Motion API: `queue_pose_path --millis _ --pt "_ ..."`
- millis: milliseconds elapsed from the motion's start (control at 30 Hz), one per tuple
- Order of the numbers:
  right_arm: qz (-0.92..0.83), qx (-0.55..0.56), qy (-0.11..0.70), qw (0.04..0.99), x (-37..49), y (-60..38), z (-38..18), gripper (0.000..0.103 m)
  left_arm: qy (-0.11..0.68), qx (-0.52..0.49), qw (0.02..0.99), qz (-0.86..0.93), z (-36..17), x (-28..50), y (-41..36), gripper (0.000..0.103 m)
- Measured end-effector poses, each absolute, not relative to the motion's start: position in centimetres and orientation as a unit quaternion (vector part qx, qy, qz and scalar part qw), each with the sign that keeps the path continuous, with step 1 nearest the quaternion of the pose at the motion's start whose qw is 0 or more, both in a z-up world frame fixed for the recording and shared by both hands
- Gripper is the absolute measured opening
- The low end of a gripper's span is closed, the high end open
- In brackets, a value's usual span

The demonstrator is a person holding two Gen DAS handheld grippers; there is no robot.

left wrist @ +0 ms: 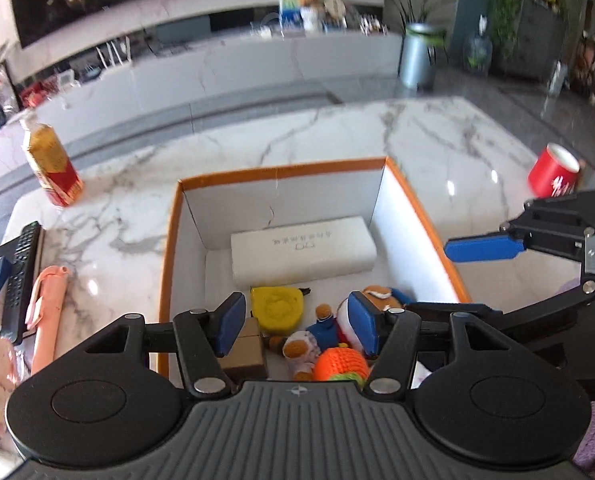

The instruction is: Organize objects

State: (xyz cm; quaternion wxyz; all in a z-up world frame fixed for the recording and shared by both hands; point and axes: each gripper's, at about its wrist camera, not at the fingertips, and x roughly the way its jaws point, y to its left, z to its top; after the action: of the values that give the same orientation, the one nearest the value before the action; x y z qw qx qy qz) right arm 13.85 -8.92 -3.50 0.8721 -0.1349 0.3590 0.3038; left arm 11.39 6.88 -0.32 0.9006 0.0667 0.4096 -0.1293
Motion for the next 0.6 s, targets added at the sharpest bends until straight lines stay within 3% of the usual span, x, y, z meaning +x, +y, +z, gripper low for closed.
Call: queue_pose_path --millis 200,600 --pt "0.283 -0.098 0.323 0.898 7.9 -9.4 -0.2 0.069 0.351 0.021 0.929 -0.114 1.8 6.5 7.1 0.069" --pt "0.251 -0.064 0.315 0.913 4.1 -10.8 -2.8 0.078 0.315 -0.001 0.948 -0.053 0.0 2.3 6.4 0.069"
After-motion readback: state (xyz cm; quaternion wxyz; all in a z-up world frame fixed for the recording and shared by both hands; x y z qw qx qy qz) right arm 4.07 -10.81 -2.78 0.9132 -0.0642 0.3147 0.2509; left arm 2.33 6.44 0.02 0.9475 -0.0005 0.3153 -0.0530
